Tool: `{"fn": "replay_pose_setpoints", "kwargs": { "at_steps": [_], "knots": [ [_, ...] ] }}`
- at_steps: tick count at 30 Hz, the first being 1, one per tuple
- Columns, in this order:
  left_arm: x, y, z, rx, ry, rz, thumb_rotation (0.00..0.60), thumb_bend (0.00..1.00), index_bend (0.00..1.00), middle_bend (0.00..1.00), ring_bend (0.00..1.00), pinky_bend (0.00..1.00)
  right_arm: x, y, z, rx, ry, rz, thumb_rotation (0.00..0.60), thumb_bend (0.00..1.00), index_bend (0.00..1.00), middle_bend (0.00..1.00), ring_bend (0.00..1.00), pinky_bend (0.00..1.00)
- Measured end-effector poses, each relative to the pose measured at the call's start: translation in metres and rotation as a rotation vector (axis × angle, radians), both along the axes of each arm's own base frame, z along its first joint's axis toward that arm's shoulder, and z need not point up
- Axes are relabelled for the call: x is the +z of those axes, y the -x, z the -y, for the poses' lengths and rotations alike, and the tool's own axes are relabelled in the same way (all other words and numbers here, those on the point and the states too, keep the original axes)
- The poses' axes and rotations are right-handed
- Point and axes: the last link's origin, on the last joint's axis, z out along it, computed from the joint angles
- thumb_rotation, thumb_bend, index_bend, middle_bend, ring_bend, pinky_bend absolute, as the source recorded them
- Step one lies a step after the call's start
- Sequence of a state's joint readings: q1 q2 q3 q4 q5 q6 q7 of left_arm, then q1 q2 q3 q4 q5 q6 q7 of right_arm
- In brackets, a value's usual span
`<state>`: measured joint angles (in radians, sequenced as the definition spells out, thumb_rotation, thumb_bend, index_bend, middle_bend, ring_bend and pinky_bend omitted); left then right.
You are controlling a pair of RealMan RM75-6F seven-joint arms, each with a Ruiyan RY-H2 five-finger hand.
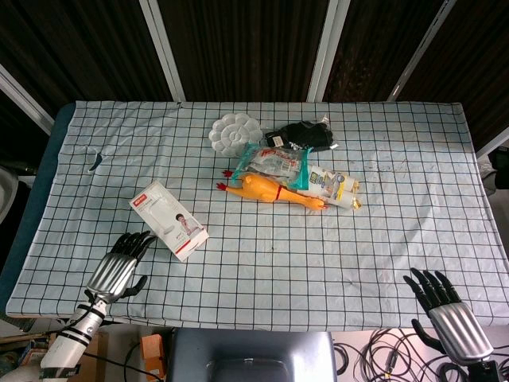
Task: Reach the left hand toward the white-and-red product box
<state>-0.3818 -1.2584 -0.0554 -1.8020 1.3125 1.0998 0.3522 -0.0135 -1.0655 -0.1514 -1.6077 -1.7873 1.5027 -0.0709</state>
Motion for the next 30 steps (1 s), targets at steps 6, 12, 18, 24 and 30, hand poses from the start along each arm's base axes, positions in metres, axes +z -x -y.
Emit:
{"fn": "replay_pose_setpoints", "kwargs": {
  "at_steps": [6,12,18,24,30],
  "knots": [
    [0.001,-0.001,0.001,0.001,-0.010,0.001,0.600,0.41,0.00,0.00,0.00,0.00,-0.001,-0.001,0.001,0.006,-0.007,0.000,0.600,0.36,0.00,0.00,0.00,0.00],
    [0.003,-0.013,-0.006,-0.076,-0.101,0.057,0.600,0.49,0.01,0.85,0.88,0.93,0.001,-0.001,0.001,0.007,-0.005,0.006,0.600,0.36,0.00,0.00,0.00,0.00],
    [-0.004,-0.031,-0.014,-0.107,-0.143,0.200,0.600,0.63,0.07,1.00,1.00,1.00,0.003,-0.001,0.000,0.010,-0.006,0.012,0.600,0.36,0.00,0.00,0.00,0.00],
    [-0.019,-0.022,-0.025,0.018,-0.064,0.112,0.600,0.65,0.03,1.00,1.00,1.00,0.005,-0.001,-0.001,0.014,-0.005,0.017,0.600,0.36,0.00,0.00,0.00,0.00],
    [-0.036,-0.021,-0.032,0.085,0.004,0.024,0.600,0.64,0.03,1.00,1.00,1.00,0.006,0.000,-0.003,0.017,-0.002,0.019,0.600,0.36,0.00,0.00,0.00,0.00]
  ]
}}
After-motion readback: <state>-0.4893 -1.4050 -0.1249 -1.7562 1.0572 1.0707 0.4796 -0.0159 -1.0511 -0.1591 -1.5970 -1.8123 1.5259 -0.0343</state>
